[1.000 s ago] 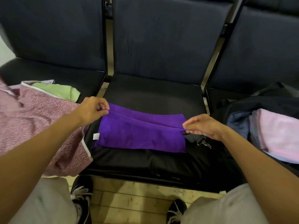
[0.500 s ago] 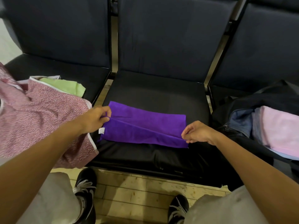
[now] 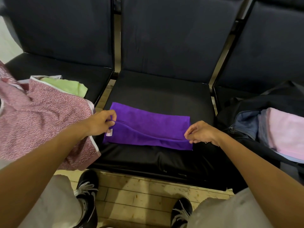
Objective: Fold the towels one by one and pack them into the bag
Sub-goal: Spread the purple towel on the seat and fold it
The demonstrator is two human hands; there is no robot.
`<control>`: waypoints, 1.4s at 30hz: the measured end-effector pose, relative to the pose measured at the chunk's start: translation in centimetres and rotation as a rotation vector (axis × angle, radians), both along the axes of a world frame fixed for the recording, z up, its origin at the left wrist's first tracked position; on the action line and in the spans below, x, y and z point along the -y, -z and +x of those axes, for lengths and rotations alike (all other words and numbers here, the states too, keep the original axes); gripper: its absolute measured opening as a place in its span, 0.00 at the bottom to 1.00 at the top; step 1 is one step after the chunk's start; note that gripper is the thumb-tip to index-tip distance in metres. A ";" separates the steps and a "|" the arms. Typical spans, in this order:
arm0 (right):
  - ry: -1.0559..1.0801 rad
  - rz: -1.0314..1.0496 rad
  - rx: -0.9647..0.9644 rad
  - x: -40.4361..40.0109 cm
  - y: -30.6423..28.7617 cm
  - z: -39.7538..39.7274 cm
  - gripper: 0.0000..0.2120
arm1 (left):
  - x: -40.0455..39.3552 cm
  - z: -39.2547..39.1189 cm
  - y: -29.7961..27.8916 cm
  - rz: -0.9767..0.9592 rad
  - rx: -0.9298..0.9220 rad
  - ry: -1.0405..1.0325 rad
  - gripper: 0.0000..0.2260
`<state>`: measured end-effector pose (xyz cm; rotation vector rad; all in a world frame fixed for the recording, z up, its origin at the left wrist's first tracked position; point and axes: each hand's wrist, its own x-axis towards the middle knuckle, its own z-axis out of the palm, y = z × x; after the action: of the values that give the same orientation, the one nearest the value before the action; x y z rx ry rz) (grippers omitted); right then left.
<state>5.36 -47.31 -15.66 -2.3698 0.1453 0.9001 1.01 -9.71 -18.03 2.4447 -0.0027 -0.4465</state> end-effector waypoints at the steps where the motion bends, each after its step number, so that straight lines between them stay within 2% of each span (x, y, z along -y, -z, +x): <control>1: -0.001 -0.002 -0.001 0.0 0.0 0.0 0.04 | 0.1 0.0 0.1 -0.007 -0.017 0.002 0.08; 8: -0.021 -0.029 -0.034 0.3 0.4 0.0 0.04 | -0.1 -0.4 -0.6 0.087 -0.039 0.116 0.09; 19: -0.018 -0.102 -0.117 0.1 1.2 -0.7 0.04 | 0.2 -1.0 -0.9 0.276 -0.042 0.275 0.04; 25: 0.022 -0.128 -0.127 0.0 1.4 -0.6 0.07 | -0.3 -0.9 -0.3 0.291 -0.047 0.276 0.09; 29: 0.022 -0.163 -0.124 0.2 1.6 -0.4 0.06 | -0.5 -0.9 -0.1 0.312 -0.065 0.302 0.08; 38: -0.258 -0.344 -0.024 0.1 1.9 -0.6 0.04 | -0.5 -0.8 0.5 0.403 -0.054 0.379 0.10; 42: -0.400 -0.426 0.091 -0.1 1.7 -0.7 0.05 | 0.1 -0.8 -0.2 0.540 0.051 0.457 0.10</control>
<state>4.66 -47.22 -17.40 -2.8964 -0.2027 1.0180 0.16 -9.80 -17.87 2.9899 -0.5354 -0.6485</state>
